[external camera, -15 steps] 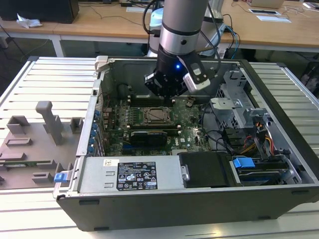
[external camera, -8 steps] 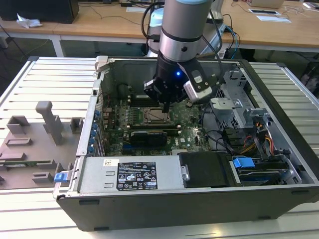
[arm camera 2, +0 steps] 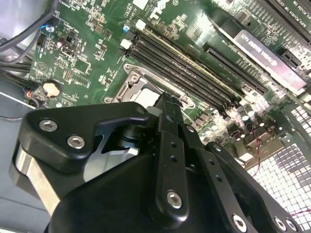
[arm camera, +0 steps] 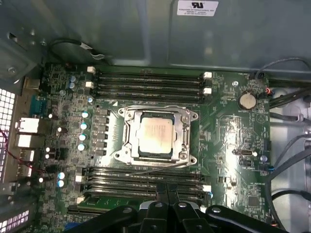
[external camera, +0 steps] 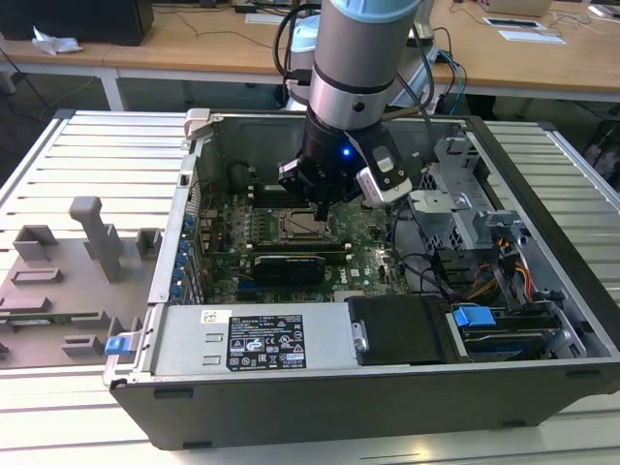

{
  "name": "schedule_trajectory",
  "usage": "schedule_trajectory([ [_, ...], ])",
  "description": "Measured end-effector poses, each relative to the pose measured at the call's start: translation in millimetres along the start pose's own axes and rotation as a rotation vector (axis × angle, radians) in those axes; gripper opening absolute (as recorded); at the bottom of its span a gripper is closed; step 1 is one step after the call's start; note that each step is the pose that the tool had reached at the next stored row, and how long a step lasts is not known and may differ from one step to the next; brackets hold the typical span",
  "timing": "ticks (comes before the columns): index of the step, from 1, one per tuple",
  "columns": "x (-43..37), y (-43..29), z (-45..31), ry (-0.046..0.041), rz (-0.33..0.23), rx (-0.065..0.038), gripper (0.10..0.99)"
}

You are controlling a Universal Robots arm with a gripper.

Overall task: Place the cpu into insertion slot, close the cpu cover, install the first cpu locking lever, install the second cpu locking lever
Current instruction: 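Install the second cpu locking lever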

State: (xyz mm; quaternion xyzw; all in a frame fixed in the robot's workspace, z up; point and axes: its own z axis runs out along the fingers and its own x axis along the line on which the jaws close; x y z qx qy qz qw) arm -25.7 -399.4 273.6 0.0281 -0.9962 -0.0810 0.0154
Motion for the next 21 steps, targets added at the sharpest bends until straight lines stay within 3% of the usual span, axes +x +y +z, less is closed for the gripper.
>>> schedule_trajectory([
  [5, 0.1, -0.2, 0.6, 0.0, 0.0, 0.0, 0.106],
  [15, -0.1, -1.6, 9.6, -0.0002, 0.0, -0.003, 0.106],
  [21, -0.4, -3.4, 20.6, -0.0002, 0.0, -0.004, 0.106],
])
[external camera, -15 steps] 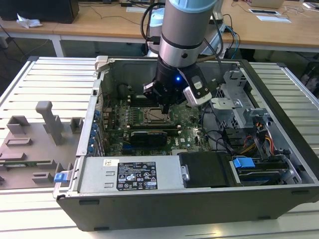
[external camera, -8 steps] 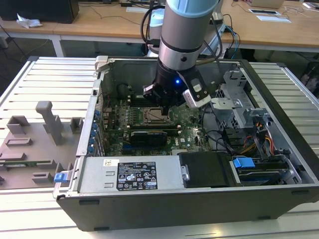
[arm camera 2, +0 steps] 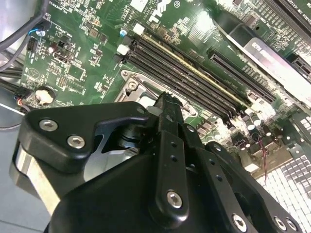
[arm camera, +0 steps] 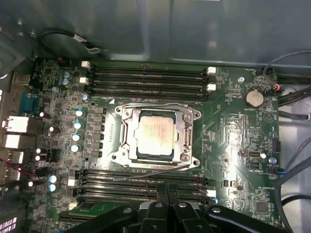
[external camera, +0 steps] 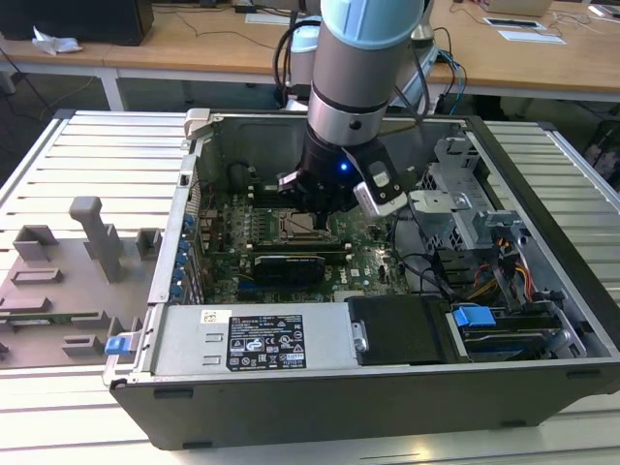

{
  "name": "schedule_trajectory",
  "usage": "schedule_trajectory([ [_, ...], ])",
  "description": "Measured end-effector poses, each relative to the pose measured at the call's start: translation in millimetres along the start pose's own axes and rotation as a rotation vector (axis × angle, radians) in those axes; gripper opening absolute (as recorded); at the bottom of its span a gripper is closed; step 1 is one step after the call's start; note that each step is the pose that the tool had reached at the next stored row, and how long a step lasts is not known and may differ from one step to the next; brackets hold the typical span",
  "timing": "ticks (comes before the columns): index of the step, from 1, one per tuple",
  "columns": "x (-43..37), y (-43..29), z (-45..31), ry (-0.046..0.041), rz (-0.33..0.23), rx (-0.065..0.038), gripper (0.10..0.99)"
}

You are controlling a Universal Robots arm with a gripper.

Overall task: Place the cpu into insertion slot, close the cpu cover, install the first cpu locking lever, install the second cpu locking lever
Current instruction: 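Install the second cpu locking lever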

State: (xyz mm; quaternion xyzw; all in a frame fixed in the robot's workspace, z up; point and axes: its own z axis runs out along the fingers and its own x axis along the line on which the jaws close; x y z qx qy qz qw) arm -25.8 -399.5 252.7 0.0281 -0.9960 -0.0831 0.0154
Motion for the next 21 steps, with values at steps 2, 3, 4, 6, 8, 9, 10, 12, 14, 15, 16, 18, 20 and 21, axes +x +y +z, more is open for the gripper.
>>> schedule_trajectory([
  [2, -0.1, -0.6, 3.5, 0.0, 0.0, 0.0, 0.106],
  [3, -0.1, -0.9, 5.2, 0.0, 0.0, 0.0, 0.106],
  [4, -0.2, -1.2, 7.0, 0.0, 0.0, 0.0, 0.106],
  [6, -0.3, -1.7, 10.2, 0.0, 0.0, 0.0, 0.106],
  [8, -0.3, -2.2, 13.1, -0.0001, 0.0, 0.0, 0.106],
  [9, -0.4, -2.5, 14.7, 0.0, 0.0, 0.0, 0.106],
  [10, -0.4, -2.7, 16.3, 0.0, 0.0, 0.0, 0.106],
  [12, -0.5, -3.3, 19.3, 0.0, 0.0, 0.0, 0.106],
  [14, -0.6, -3.9, 23.0, -0.0001, 0.0, 0.0, 0.106],
  [15, -0.6, -4.1, 24.3, -0.0001, 0.0, -0.001, 0.106],
  [16, -0.6, -4.3, 25.9, -0.0002, 0.0, -0.003, 0.106],
  [18, -0.7, -4.6, 27.1, -0.0013, -0.001, -0.024, 0.106],
  [20, -0.7, -4.6, 27.1, -0.0025, -0.002, -0.046, 0.106],
  [21, -0.6, -4.6, 27.1, -0.0032, -0.002, -0.059, 0.106],
])
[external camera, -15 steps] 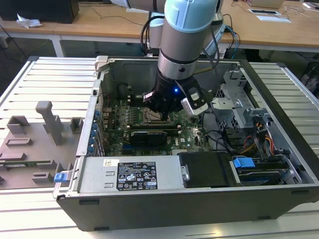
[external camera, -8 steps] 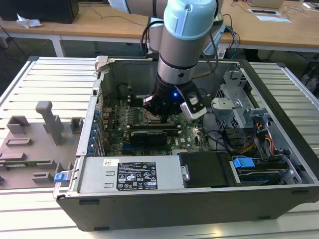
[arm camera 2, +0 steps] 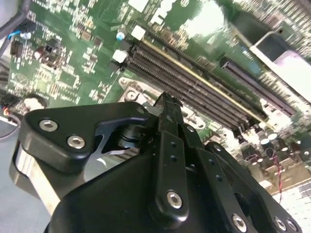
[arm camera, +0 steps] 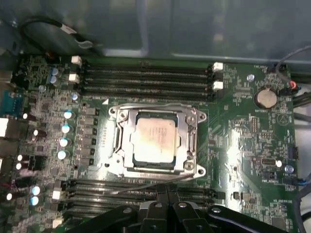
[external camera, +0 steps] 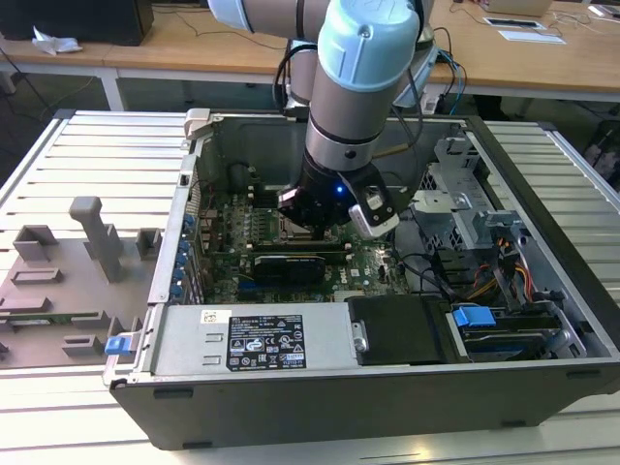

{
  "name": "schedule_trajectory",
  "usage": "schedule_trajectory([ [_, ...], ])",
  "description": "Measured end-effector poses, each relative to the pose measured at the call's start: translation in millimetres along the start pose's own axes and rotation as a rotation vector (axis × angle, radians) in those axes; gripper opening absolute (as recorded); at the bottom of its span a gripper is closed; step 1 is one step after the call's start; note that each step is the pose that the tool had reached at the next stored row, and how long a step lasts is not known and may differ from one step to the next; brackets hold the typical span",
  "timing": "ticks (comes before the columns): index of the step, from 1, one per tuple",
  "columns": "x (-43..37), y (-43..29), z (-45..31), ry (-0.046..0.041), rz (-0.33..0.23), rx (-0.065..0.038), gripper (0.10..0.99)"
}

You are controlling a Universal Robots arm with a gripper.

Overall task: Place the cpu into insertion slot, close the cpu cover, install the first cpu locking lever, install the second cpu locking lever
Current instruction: 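Install the second cpu locking lever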

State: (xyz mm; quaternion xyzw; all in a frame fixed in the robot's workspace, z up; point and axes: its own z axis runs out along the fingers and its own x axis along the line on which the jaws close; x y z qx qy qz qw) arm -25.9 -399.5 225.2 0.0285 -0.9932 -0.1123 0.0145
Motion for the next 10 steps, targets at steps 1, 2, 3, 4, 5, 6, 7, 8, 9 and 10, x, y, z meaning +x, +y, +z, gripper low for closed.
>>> schedule_trajectory([
  [1, 1.2, 0.0, 0.1, -0.0011, -0.001, -0.02, 0.106],
  [2, 2.7, 0.0, 0.3, -0.0015, -0.001, -0.028, 0.106],
  [3, 4.3, -0.2, 0.6, -0.0017, -0.001, -0.032, 0.106],
  [4, 7.3, -0.8, 1.3, -0.0018, -0.001, -0.035, 0.106],
  [5, 8.9, -1.3, 2.0, -0.0019, -0.001, -0.036, 0.106],
  [6, 11.1, -2.3, 2.9, -0.0019, -0.002, -0.037, 0.106],
  [7, 12.5, -3.2, 3.7, -0.0019, -0.002, -0.038, 0.106],
  [8, 14.4, -4.5, 5.0, -0.0018, -0.003, -0.039, 0.106],
  [9, 16.2, -5.1, 5.9, -0.0018, -0.003, -0.042, 0.106],
  [10, 19.1, -5.8, 7.0, -0.0017, -0.005, -0.047, 0.106],
])
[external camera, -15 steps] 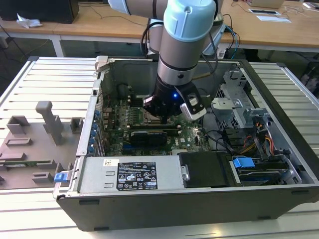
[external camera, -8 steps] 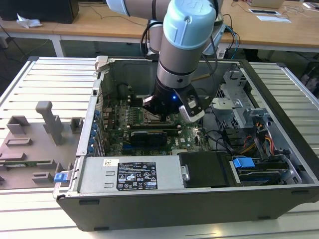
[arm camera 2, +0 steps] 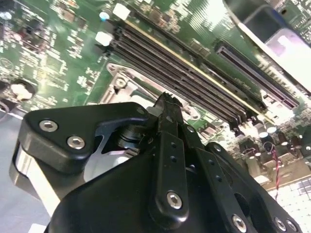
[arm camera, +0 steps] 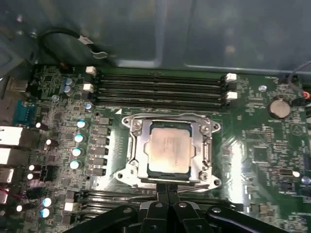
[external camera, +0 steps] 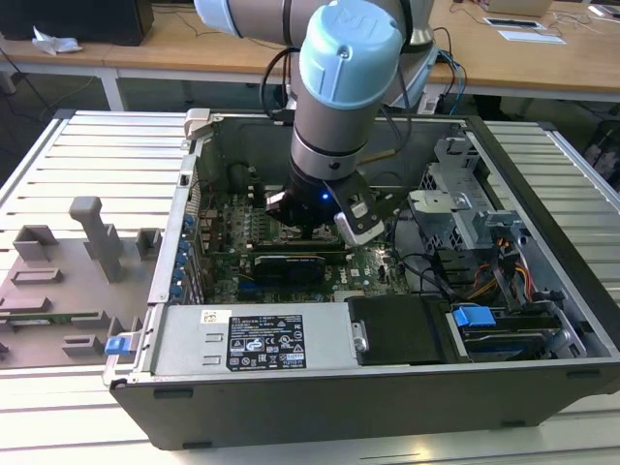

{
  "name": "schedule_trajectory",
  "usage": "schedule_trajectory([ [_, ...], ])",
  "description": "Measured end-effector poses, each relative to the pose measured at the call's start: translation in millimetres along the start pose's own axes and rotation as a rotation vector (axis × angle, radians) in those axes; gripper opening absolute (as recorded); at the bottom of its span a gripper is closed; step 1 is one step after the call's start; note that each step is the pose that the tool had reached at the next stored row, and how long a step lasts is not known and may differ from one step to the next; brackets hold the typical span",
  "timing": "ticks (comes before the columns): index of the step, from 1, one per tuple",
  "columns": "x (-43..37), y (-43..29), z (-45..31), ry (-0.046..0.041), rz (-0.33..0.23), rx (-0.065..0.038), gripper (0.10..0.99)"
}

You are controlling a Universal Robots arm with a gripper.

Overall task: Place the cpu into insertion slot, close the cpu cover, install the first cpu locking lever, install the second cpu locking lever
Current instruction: 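Install the second cpu locking lever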

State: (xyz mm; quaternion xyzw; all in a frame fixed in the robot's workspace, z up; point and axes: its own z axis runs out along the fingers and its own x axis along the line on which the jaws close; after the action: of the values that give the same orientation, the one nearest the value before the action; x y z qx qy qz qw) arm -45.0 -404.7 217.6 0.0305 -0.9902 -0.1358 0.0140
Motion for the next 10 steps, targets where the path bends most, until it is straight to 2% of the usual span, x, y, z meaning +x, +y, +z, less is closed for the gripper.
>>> schedule_trajectory([
  [3, 9.3, -2.7, 3.9, 0.0007, -0.007, -0.017, 0.106],
  [7, 15.4, -6.1, 8.4, 0.0033, -0.019, -0.029, 0.106],
  [10, 21.7, -7.8, 12.7, 0.0064, -0.033, -0.043, 0.106],
])
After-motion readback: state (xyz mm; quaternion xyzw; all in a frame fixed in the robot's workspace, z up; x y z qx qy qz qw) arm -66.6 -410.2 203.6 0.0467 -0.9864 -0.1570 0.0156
